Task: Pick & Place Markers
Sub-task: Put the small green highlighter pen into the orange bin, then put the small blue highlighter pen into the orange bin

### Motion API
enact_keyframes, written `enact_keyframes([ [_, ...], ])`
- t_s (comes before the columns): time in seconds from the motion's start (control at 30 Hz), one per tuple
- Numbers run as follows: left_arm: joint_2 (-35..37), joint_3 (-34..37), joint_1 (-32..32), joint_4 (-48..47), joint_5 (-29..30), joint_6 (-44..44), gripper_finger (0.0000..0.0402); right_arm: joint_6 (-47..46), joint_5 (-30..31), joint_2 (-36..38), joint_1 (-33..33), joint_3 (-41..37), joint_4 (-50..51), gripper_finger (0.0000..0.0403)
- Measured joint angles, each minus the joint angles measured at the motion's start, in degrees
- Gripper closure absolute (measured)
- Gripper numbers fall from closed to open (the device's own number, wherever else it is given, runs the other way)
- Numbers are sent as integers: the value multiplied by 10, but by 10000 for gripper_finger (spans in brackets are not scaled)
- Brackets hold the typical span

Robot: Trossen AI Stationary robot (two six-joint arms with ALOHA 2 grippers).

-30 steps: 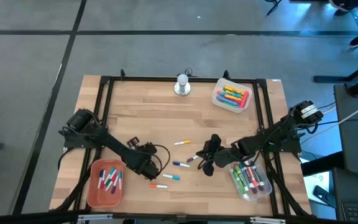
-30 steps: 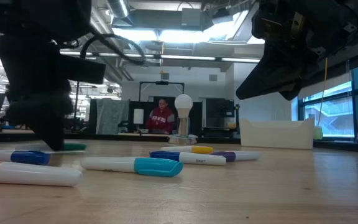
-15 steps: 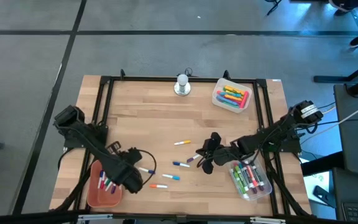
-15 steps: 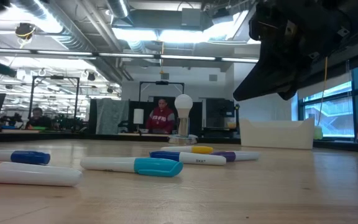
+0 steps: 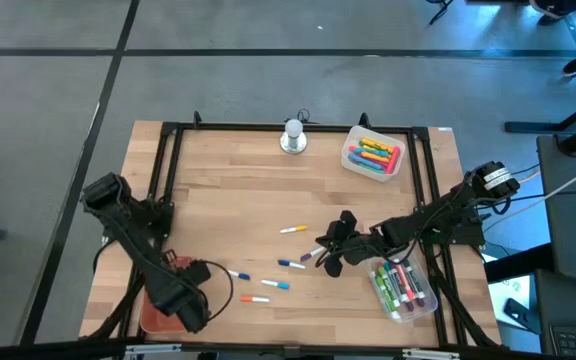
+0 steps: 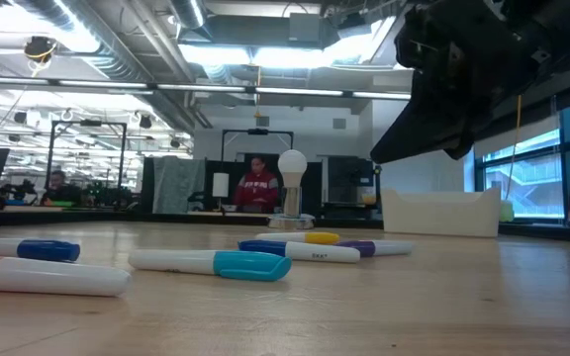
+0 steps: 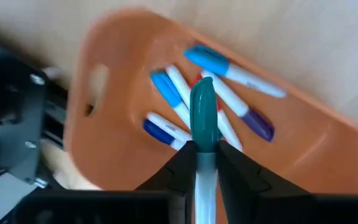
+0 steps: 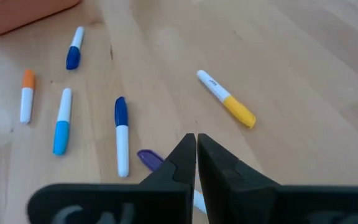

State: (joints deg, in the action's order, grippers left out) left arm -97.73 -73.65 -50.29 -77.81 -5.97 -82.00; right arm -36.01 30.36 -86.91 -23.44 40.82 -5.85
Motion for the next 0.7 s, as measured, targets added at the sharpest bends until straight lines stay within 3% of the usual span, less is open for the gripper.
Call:
enact_keyframes([
  [0.27,0,42,2,20,-40,13,303,-15,-20,0,0,0,1,385],
  [0.5,0,42,23,-27,-148,66,280,-27,-51,-1,-2,0,1,385],
  [0.6,0,35,36,-44,-144,99,282,-21,-50,-2,-3,0,2,385],
  [0.7,0,14,64,-54,-92,123,288,-10,-50,-5,-3,0,0,385],
])
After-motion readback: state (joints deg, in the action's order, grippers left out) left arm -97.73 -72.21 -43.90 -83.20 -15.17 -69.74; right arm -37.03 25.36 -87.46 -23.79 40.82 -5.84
